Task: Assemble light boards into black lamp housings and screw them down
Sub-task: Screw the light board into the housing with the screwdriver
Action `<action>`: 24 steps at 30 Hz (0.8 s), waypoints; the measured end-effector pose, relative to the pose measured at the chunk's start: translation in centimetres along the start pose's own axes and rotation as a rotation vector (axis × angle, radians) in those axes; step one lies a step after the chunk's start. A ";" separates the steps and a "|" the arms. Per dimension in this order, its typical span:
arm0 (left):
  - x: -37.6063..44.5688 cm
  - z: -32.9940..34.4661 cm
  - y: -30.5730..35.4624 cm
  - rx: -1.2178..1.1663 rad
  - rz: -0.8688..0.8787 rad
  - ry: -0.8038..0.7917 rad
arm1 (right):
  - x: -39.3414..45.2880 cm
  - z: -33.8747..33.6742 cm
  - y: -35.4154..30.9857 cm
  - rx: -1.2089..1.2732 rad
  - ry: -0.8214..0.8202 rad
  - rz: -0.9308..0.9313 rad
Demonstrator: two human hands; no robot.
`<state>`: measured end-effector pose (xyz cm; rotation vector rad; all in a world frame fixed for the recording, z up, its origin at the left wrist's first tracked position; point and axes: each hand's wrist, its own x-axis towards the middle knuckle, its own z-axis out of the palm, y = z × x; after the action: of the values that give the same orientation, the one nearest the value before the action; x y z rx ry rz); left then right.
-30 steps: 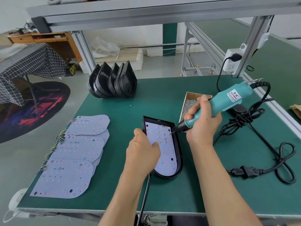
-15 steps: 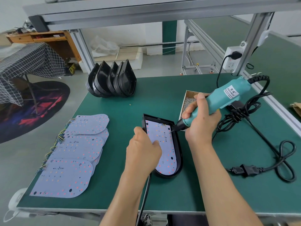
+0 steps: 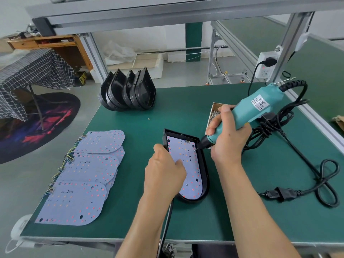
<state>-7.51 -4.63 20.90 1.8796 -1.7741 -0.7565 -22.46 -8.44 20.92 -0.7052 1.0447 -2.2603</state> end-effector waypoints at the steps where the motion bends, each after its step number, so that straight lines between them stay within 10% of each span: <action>1: 0.0 0.0 0.0 0.001 -0.003 -0.002 | 0.0 -0.1 0.0 0.006 0.005 0.003; 24: 0.3 0.0 -0.2 0.007 -0.011 -0.011 | 0.5 -0.6 1.2 0.012 0.006 0.027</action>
<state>-7.39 -4.87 20.75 1.8947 -1.7771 -0.7665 -22.95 -9.11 19.73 -0.6758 1.0368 -2.2454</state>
